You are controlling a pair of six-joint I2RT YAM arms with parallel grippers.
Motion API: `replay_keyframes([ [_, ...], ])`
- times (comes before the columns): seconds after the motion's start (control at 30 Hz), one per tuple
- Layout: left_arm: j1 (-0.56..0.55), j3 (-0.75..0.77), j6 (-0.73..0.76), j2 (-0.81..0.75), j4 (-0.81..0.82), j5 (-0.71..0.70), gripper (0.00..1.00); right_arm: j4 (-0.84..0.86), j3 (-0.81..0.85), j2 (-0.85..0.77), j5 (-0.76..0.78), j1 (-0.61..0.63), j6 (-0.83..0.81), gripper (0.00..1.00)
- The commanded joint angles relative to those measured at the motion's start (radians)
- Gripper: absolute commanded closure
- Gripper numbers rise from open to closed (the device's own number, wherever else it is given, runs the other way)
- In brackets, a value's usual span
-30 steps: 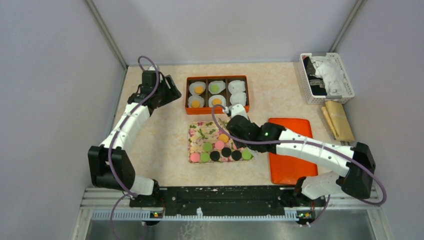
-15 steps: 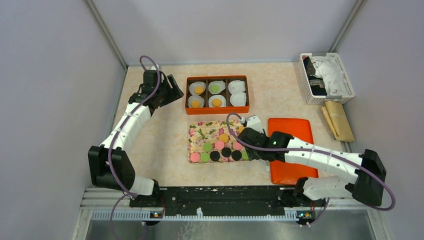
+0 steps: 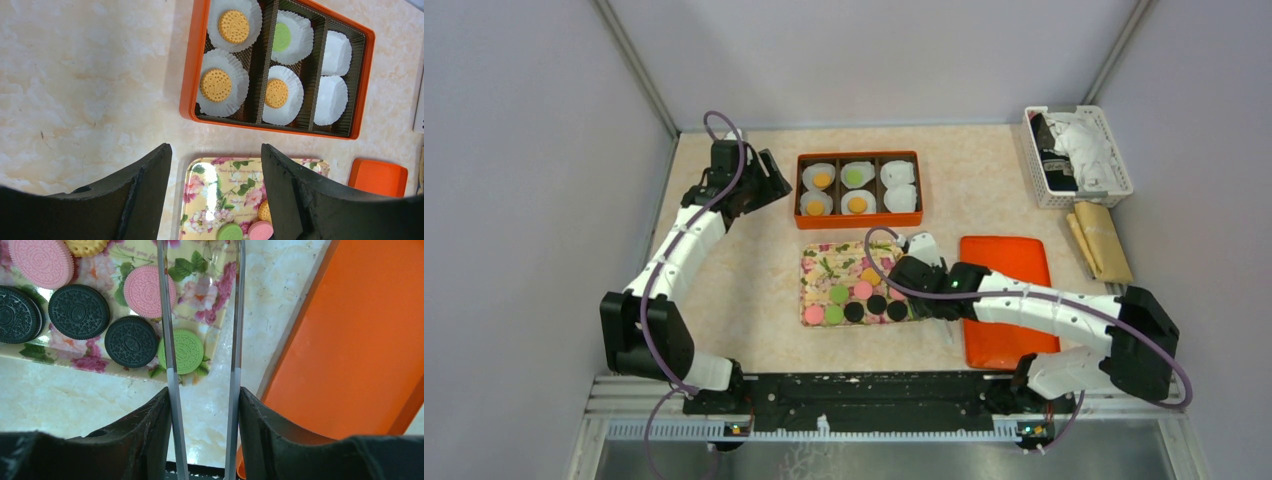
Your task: Pack the cookies
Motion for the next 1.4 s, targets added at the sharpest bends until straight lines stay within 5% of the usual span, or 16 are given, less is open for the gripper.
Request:
replay_keyframes([
  [0.0, -0.003, 0.021, 0.005, -0.025, 0.023, -0.004, 0.28, 0.071, 0.043, 0.026, 0.03, -0.001, -0.004, 0.54],
  [0.67, -0.003, -0.001, -0.009, -0.022, 0.037, 0.024, 0.28, 0.024, 0.059, 0.066, -0.002, -0.02, 0.056, 0.55],
  [1.03, -0.003, -0.001, 0.0, -0.037, 0.036, 0.006, 0.28, 0.044, 0.171, 0.074, -0.012, -0.02, -0.016, 0.9],
  [1.37, -0.003, 0.006, 0.002, -0.028, 0.037, 0.009, 0.28, 0.054, 0.365, 0.095, 0.056, -0.058, -0.128, 0.91],
])
